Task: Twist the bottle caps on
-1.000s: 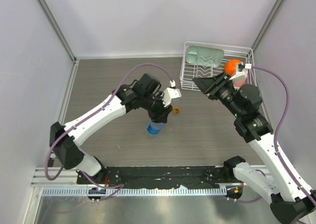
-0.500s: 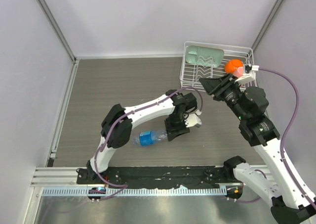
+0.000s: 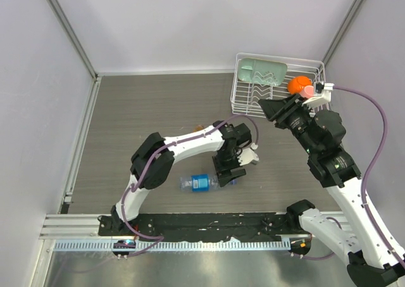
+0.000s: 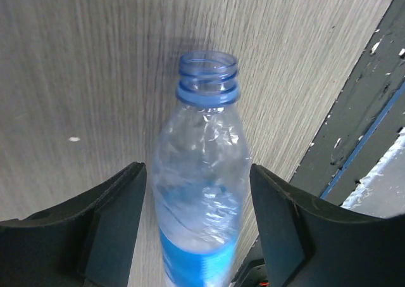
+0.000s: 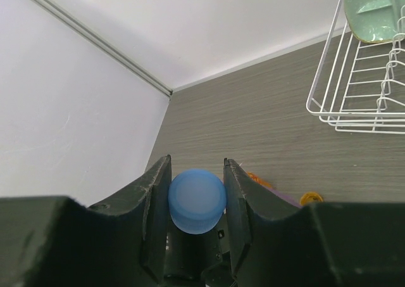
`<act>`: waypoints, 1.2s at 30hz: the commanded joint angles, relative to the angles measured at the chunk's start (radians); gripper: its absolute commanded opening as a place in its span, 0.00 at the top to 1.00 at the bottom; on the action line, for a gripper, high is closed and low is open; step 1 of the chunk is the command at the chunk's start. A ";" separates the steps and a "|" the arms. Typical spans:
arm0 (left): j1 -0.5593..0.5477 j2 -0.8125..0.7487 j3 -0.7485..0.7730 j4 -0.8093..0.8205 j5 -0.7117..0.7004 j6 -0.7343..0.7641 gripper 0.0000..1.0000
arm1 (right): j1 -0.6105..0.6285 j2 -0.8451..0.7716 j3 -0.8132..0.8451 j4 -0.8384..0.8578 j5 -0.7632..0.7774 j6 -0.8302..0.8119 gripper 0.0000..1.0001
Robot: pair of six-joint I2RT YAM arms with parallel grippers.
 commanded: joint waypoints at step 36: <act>-0.012 -0.482 -0.577 0.235 -0.302 -0.078 0.00 | 0.003 0.005 0.087 -0.040 -0.047 -0.067 0.72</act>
